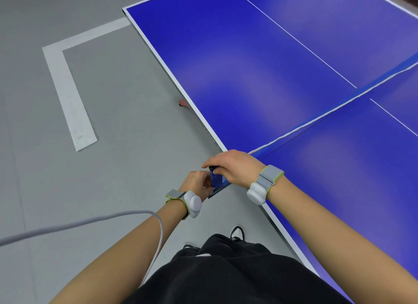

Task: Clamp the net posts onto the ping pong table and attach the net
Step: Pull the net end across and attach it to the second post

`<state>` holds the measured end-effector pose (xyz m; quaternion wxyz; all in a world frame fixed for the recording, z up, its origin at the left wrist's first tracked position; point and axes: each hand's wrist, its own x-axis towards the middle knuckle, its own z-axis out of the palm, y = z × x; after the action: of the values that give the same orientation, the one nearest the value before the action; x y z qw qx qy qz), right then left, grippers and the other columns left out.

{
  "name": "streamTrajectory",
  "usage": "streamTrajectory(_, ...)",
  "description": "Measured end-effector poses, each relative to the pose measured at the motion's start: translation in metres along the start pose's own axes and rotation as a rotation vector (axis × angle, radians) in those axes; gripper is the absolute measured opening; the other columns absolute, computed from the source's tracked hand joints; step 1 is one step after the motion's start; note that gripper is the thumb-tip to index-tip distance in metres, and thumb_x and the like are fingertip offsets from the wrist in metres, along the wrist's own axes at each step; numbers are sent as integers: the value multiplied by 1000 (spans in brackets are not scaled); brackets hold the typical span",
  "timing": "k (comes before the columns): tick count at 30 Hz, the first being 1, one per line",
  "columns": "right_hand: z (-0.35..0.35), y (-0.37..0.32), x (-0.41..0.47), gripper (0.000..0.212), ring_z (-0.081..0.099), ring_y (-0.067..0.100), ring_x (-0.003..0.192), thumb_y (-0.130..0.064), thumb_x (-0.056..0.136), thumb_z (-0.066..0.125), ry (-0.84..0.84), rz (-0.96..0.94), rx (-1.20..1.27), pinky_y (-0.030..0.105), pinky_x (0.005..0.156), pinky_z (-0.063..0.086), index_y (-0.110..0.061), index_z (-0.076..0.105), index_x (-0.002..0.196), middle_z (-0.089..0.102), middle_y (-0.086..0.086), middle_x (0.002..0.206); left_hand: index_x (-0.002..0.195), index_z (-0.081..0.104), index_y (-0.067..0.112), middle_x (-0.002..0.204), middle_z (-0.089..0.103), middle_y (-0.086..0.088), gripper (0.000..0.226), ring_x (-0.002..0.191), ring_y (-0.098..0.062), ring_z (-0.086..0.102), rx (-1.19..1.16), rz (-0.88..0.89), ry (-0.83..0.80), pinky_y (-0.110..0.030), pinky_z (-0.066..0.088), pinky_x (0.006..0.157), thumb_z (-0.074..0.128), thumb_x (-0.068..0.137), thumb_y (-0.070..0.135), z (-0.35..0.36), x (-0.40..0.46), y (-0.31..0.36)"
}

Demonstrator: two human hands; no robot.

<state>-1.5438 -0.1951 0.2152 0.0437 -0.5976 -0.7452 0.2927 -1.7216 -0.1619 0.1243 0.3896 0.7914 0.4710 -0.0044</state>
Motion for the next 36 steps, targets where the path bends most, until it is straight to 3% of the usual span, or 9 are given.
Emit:
streamTrajectory(10, 3, -1, 0, 36, 63, 24, 107, -15, 100, 49, -15, -49, -58, 40, 87, 54, -30, 66, 128, 71, -4, 117, 98, 77, 3, 94, 79, -16, 19, 88, -39, 74, 60, -24, 14, -43, 61, 79, 62, 88, -1, 0, -1, -6)
streamTrajectory(19, 40, 10, 7, 33, 63, 25, 100, -19, 101, 49, -71, -41, -164, 37, 72, 50, -32, 61, 129, 69, -2, 107, 101, 75, 6, 90, 72, -2, 20, 83, -22, 67, -39, -121, -9, -21, 47, 73, 74, 81, 4, -1, -2, -10)
streamTrajectory(22, 71, 17, 12, 47, 62, 30, 97, -5, 97, 46, -132, 21, -173, 38, 63, 39, -24, 47, 140, 62, 6, 108, 113, 72, 7, 100, 78, -6, 30, 82, -20, 67, -63, -167, -21, -20, 47, 73, 73, 83, 3, 0, -2, -12)
streamTrajectory(24, 91, 20, 11, 48, 60, 32, 109, -9, 98, 46, -141, 61, -96, 37, 72, 38, -15, 37, 145, 60, 9, 120, 129, 67, 9, 110, 81, -8, 43, 85, -18, 70, -114, -203, -27, -21, 49, 75, 73, 86, 5, 1, -2, -14)
streamTrajectory(25, 102, 22, 9, 51, 55, 31, 122, -17, 101, 45, -139, 77, -62, 39, 87, 40, -12, 30, 150, 56, 8, 132, 134, 65, 10, 113, 81, -8, 48, 87, -18, 71, -135, -216, -28, -22, 51, 77, 72, 87, 4, 2, -2, -15)
streamTrajectory(27, 121, 25, 5, 68, 35, 23, 144, -30, 104, 42, -134, 112, -47, 43, 120, 21, -13, 8, 161, 37, 4, 157, 140, 64, 8, 115, 82, -7, 51, 89, -18, 73, -145, -222, -31, -22, 53, 79, 67, 89, 3, 4, -3, -17)
streamTrajectory(29, 128, 28, 4, 72, 24, 19, 151, -33, 105, 40, -125, 126, -15, 46, 125, 5, -18, 0, 162, 27, 2, 164, 139, 65, 9, 115, 82, -7, 49, 92, -20, 76, -159, -225, -26, -17, 53, 76, 65, 90, 2, 6, -4, -19)
streamTrajectory(33, 120, 32, 4, 62, 39, 19, 141, -42, 103, 46, -4, 156, 268, 43, 123, 20, -25, 27, 159, 45, -1, 153, 134, 68, 12, 112, 81, -5, 42, 86, -17, 71, -176, -236, -25, -6, 47, 63, 61, 93, 1, 10, -6, -22)
streamTrajectory(36, 121, 44, 5, 35, 56, 9, 120, -30, 100, 57, 301, 312, 650, 20, 97, 45, -26, 58, 134, 60, -6, 131, 128, 70, 15, 108, 79, -1, 35, 88, -23, 74, -198, -274, -18, -17, 52, 65, 60, 96, 4, 23, -3, -32)
